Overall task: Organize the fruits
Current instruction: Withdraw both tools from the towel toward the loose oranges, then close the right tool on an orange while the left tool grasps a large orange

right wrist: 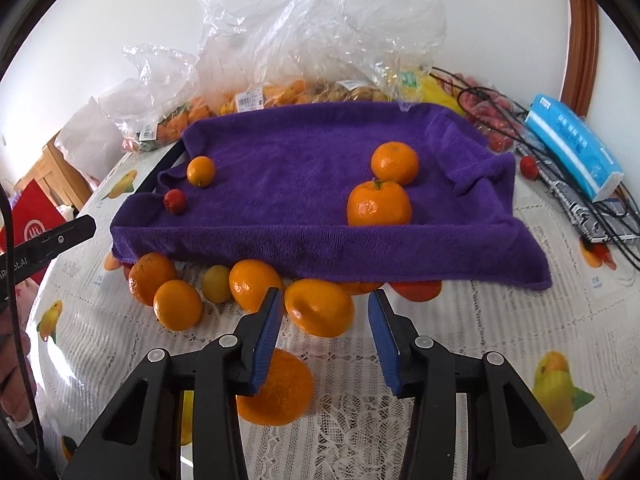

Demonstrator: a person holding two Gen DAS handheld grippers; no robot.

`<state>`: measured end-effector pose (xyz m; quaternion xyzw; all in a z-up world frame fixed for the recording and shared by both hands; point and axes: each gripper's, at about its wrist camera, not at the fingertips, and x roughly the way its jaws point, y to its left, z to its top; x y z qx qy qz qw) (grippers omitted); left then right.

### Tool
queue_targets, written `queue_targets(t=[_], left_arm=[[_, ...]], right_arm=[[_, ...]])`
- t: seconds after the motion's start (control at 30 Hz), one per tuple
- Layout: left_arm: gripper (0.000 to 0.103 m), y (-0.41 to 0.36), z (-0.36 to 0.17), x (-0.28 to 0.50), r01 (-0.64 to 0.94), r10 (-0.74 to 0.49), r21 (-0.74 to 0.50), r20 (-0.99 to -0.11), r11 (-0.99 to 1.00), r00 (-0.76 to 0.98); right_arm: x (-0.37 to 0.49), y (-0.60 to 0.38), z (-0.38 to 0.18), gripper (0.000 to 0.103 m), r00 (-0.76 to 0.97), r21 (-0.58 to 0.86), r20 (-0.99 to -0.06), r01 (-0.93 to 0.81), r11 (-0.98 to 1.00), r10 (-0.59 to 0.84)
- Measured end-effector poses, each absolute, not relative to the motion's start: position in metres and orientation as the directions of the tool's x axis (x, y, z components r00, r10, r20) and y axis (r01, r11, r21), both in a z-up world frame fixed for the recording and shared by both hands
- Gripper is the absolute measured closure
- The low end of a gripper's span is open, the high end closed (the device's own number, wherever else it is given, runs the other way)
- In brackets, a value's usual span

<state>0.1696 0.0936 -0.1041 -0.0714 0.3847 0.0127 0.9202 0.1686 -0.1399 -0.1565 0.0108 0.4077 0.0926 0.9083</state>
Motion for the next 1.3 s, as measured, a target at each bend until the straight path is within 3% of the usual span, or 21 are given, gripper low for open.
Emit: queue_targets(t=[0.33, 0.4, 0.43, 0.9, 1.3], left_arm=[[0.050, 0.087, -0.109, 0.172, -0.074, -0.029, -0.113, -0.713, 0.991, 0.700], [0.050, 0.087, -0.109, 0.172, -0.069, -0.036, -0.119, -0.712, 0.991, 0.701], [0.050, 0.086, -0.110, 0.171, -0.067, -0.041, -0.122, -0.713, 0.990, 0.700], [0.050, 0.058, -0.131, 0.177, 0.024, -0.175, -0.210, -0.740, 0.977, 0.650], [0.052, 0.036, -0.137, 0.172, 0.116, -0.187, -0.146, -0.761, 0.982, 0.621]], right_arm=[[0.187, -0.143, -0.171, 0.058, 0.608, 0.129, -0.767, -0.166, 0.978, 0.204], [0.189, -0.143, -0.173, 0.069, 0.609, 0.122, -0.766, -0.174, 0.977, 0.204], [0.189, -0.143, -0.173, 0.069, 0.612, 0.114, -0.766, -0.176, 0.978, 0.199], [0.170, -0.199, -0.163, 0.070, 0.710, 0.044, -0.700, -0.067, 0.997, 0.078], [0.176, -0.196, -0.174, 0.070, 0.679, 0.064, -0.724, -0.107, 0.992, 0.120]])
